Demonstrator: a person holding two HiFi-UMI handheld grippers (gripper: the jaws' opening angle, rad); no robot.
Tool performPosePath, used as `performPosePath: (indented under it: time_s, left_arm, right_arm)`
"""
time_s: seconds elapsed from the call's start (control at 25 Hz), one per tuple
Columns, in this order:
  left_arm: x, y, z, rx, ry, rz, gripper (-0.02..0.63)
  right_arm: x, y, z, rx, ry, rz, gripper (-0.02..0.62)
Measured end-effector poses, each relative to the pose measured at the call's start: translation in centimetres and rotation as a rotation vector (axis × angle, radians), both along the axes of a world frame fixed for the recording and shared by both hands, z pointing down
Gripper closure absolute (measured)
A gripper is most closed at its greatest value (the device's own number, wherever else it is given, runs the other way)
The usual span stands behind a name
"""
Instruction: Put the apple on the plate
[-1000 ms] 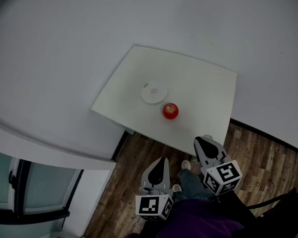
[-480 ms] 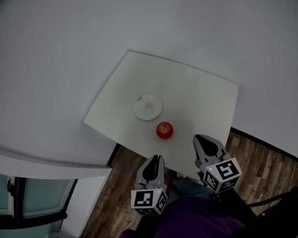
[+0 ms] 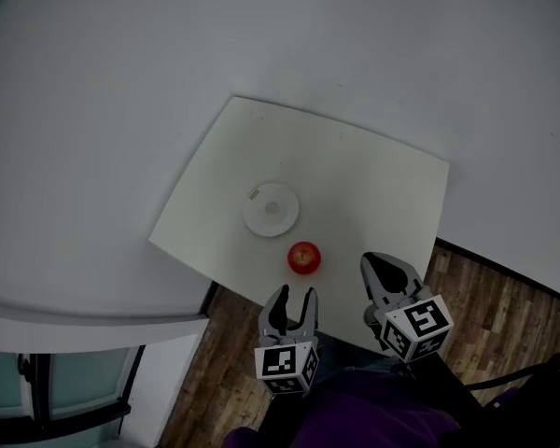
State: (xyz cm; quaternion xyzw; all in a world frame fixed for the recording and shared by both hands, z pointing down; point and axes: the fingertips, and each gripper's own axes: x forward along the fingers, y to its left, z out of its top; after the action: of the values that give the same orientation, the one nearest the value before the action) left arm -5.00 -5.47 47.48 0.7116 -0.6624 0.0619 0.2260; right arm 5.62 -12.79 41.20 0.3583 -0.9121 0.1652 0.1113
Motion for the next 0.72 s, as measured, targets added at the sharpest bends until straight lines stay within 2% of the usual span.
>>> performPosePath:
  time_s: [0.12, 0.4, 0.64, 0.72]
  left_arm:
    - [0.0, -1.2, 1.1, -0.021, -0.034, 0.041, 0.388]
    - [-0.7, -3.6, 3.7, -0.053, -0.037, 0.086, 0.264]
    - [-1.3, -5.4, 6.1, -0.081, -0.091, 0.140, 0.199]
    - [-0.9, -5.7, 7.3, -0.093, -0.087, 0.177, 0.183]
  right_arm:
    - [-0.2, -0.8, 0.1, -0.005, 0.007, 0.018, 0.583]
    - [-1.1, -2.3, 0.0, -0.007, 0.028, 0.040, 0.583]
    - [-1.8, -3.1, 0.7, -0.020, 0.049, 0.060, 0.583]
    - [-2.0, -3.2, 0.7, -0.016, 0.056, 0.065, 0.583]
